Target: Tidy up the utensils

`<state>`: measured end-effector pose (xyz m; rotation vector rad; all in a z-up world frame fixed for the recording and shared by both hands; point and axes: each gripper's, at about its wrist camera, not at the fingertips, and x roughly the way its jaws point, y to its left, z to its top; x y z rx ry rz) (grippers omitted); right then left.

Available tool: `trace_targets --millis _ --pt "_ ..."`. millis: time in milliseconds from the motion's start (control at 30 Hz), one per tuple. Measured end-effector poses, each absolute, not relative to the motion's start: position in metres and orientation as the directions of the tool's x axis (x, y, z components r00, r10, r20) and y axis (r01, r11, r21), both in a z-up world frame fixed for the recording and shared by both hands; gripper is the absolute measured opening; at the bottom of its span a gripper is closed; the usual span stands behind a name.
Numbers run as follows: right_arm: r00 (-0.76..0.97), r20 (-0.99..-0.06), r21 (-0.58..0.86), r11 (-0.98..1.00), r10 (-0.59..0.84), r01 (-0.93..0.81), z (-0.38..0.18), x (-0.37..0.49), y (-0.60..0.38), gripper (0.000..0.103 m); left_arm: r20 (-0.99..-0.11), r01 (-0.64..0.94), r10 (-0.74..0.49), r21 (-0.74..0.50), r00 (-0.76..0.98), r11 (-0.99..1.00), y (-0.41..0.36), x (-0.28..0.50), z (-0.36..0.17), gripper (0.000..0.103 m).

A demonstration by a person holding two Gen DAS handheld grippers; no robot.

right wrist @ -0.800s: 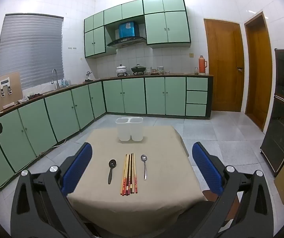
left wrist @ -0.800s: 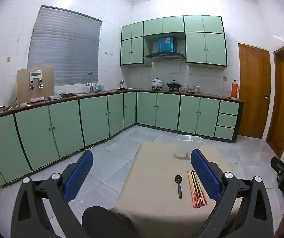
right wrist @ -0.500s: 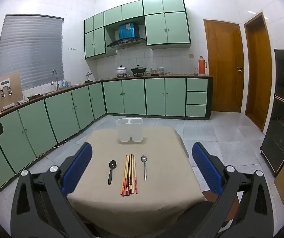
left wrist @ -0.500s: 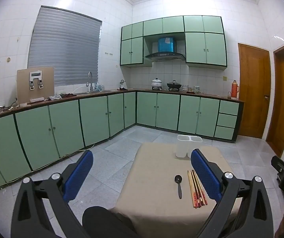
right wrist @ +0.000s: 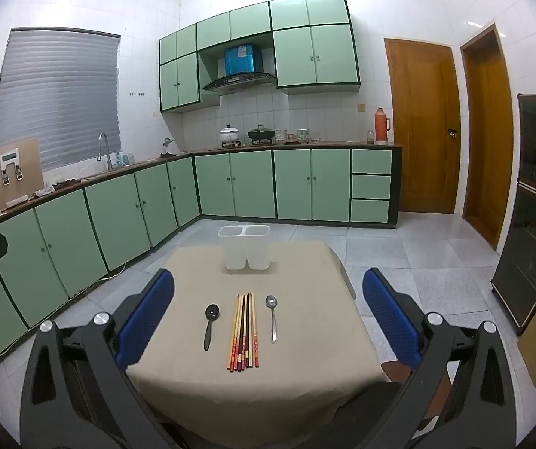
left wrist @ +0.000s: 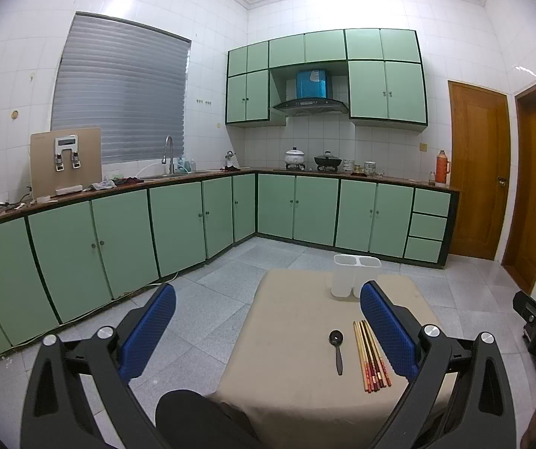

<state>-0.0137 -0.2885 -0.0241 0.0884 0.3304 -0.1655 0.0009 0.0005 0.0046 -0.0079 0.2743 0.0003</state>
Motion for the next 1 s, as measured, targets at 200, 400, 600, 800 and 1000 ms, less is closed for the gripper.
trace_targets --millis 200,400,600,800,1000 --pt "0.933 -0.328 0.058 0.983 -0.148 0.177 -0.0225 -0.0139 -0.2886 0.098 -0.264 -0.002 0.001 -0.005 0.964 1.000 -0.0010 -0.0004 0.0044 0.097" --pt "0.934 -0.326 0.057 0.983 -0.149 0.177 -0.0218 -0.0144 -0.2883 0.098 -0.263 -0.003 0.001 -0.007 0.965 1.000 -0.0009 -0.0008 0.0048 0.097" --pt "0.934 -0.323 0.057 0.983 -0.150 0.177 -0.0193 -0.0161 -0.2901 0.098 -0.259 -0.007 0.005 -0.007 0.966 1.000 -0.0010 -0.0008 0.0055 0.097" --pt "0.935 -0.322 0.057 0.982 -0.150 0.177 -0.0195 -0.0162 -0.2900 0.098 -0.259 -0.007 0.005 -0.006 0.966 1.000 -0.0013 -0.0006 0.0048 0.097" --pt "0.935 -0.322 0.059 0.982 -0.149 0.177 -0.0182 -0.0175 -0.2905 0.098 -0.261 -0.007 0.005 -0.008 0.965 1.000 -0.0001 -0.0014 0.0056 0.097"
